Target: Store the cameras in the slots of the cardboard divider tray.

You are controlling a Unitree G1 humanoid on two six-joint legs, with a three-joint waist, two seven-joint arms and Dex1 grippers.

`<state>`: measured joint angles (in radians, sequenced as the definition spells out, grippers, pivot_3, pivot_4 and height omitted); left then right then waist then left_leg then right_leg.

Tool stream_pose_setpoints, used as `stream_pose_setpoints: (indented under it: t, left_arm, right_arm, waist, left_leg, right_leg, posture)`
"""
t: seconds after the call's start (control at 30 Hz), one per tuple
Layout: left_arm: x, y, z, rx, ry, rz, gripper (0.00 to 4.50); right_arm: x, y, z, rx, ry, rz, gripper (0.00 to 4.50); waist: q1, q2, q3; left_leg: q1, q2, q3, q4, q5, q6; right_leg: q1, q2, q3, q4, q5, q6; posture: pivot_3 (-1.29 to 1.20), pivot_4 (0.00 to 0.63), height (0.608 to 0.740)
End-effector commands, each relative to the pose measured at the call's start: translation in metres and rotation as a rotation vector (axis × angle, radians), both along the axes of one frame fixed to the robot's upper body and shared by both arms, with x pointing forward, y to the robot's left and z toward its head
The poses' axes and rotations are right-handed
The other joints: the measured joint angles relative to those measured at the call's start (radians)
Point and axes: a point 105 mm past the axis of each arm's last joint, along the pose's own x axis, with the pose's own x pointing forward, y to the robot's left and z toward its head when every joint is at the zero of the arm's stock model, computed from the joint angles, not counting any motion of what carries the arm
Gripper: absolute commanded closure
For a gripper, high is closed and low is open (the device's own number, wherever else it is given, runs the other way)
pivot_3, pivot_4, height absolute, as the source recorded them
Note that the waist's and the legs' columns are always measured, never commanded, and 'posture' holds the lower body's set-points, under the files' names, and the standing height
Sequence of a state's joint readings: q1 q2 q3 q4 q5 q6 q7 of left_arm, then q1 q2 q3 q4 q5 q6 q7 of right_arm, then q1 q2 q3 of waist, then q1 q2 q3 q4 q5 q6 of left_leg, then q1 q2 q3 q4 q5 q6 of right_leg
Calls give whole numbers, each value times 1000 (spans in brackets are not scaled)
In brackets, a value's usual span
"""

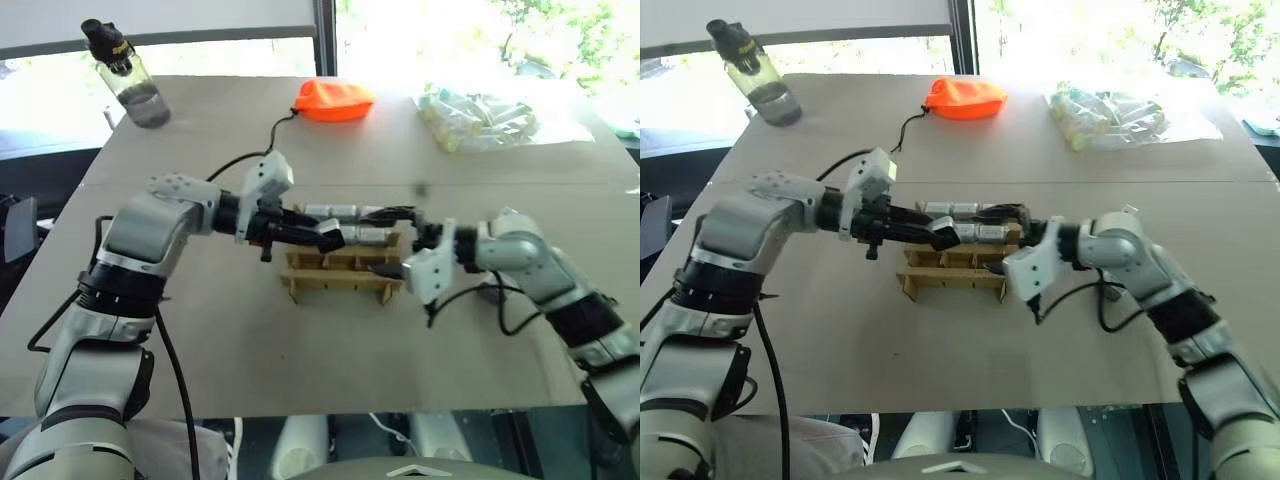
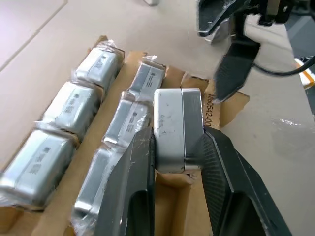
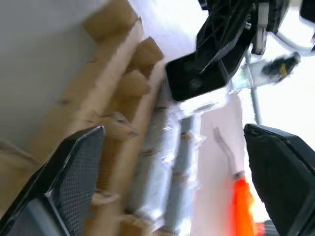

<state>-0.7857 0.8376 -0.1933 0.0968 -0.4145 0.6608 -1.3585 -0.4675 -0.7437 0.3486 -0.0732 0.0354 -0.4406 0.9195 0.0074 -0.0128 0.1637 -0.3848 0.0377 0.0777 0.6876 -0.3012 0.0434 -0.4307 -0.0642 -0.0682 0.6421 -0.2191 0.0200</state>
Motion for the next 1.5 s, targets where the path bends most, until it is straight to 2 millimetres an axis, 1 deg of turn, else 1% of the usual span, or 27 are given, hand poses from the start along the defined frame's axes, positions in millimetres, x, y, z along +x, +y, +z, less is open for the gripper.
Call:
stream_pose_setpoints:
  t: [0.03, 0.1, 0.13, 0.23, 0.27, 0.33, 0.43, 0.5, 0.53, 0.63, 0.7, 0.83, 1.03, 1.13, 1.27, 1.5]
  left_arm:
    - [-3, 6, 13, 16, -102, -39, 3798]
    - [-7, 9, 10, 34, -112, -59, 3798]
    - [-10, 11, 9, 46, -117, -69, 3798]
    - [-16, 15, 4, 76, -127, -91, 3798]
    - [-18, 16, 2, 80, -127, -97, 3798]
    - [-22, 18, -4, 101, -128, -106, 3798]
    - [-24, 21, -11, 138, -143, -109, 3798]
    - [-20, 23, -16, 148, -164, -95, 3798]
    - [-19, 22, -17, 148, -166, -92, 3798]
    - [-18, 19, -18, 131, -164, -107, 3798]
    - [-17, 18, -20, 132, -167, -110, 3798]
    - [-13, 18, -22, 147, -179, -116, 3798]
    - [-11, 15, -23, 139, -185, -138, 3798]
    - [-6, 12, -21, 135, -205, -149, 3798]
    - [1, 13, -19, 155, -224, -165, 3798]
    - [1, 15, -34, 232, -226, -233, 3798]
  right_arm:
    - [-28, -16, 17, 174, 292, -38, 0]
    - [-37, -28, 14, 228, 430, -87, 0]
    - [-40, -39, 12, 275, 508, -132, 0]
    - [-50, -60, 6, 367, 645, -205, 0]
    - [-54, -66, 5, 395, 667, -207, 0]
    - [-65, -87, -3, 457, 717, -228, 0]
    - [-75, -105, -11, 501, 775, -263, 0]
    - [-85, -129, -26, 533, 774, -325, 0]
    - [-91, -138, -33, 542, 775, -358, 0]
    - [-106, -156, -47, 541, 767, -405, 0]
    - [-113, -162, -54, 517, 757, -415, 0]
    - [-113, -174, -53, 566, 689, -449, 0]
    - [-123, -188, -55, 533, 691, -457, 0]
    - [-127, -188, -55, 517, 700, -449, 0]
    - [-126, -188, -52, 521, 696, -446, 0]
    - [-127, -188, -49, 528, 695, -444, 0]
  waist:
    - [4, 0, 0]
    - [0, 0, 0]
    - [1, 0, 0]
    - [7, -2, 0]
    - [8, -2, 0]
    - [9, -2, 0]
    - [11, -3, -1]
    - [11, -4, -1]
    - [13, -4, -2]
    - [14, -4, -2]
    - [12, -4, -2]
    - [5, -4, -2]
    - [8, -3, -2]
    - [10, -4, -2]
    - [10, -3, -2]
    - [9, -3, -2]
  left_leg:
    - [0, 0, 0, 0, 0, 0]
    - [1, 0, 1, 1, 0, 0]
    - [2, 0, 2, 1, 0, 0]
    - [5, 0, 0, 1, 0, 1]
    - [5, 0, 0, 2, 0, 1]
    - [5, 0, 0, 3, 0, 1]
    - [5, 0, -1, 3, 0, 1]
    - [5, 0, -1, 3, 0, 1]
    - [5, 0, -2, 3, 0, 2]
    - [5, 0, -2, 3, -1, 2]
    - [6, 0, -2, 3, -1, 2]
    - [7, 0, -1, 3, -1, 3]
    - [8, 1, -2, 3, 0, 2]
    - [7, 0, -2, 3, 0, 2]
    - [7, 0, -1, 3, 0, 2]
    - [7, 0, -1, 3, 0, 2]
  right_leg:
    - [0, 0, 0, 0, 0, 0]
    - [0, 0, 1, 0, 0, 0]
    - [1, 0, 2, 1, 0, 0]
    - [5, 1, 1, 0, 0, 0]
    - [5, 1, 1, 0, 0, 0]
    - [5, 1, 1, 0, 0, 0]
    - [6, 1, 1, 0, 0, 0]
    - [7, 1, 1, 0, 0, 0]
    - [7, 1, 0, -1, 0, 0]
    - [7, 1, 0, -1, 0, 0]
    - [7, 1, 0, -1, 0, 0]
    - [8, 2, 1, 0, 0, 0]
    - [8, 3, 1, 1, 0, 0]
    - [8, 2, 1, 0, 0, 0]
    - [8, 2, 1, 0, 0, 0]
    - [8, 2, 1, 0, 0, 0]
  posture:
    - [0, 150, 740]
    - [0, 150, 740]
    - [0, 150, 740]
    - [0, 150, 740]
    - [0, 150, 740]
    - [0, 150, 740]
    - [0, 150, 740]
    - [0, 150, 740]
    - [0, 150, 740]
    - [0, 150, 740]
    - [0, 150, 740]
    - [0, 150, 740]
    - [0, 150, 740]
    - [0, 150, 740]
    - [0, 150, 740]
    - [0, 150, 740]
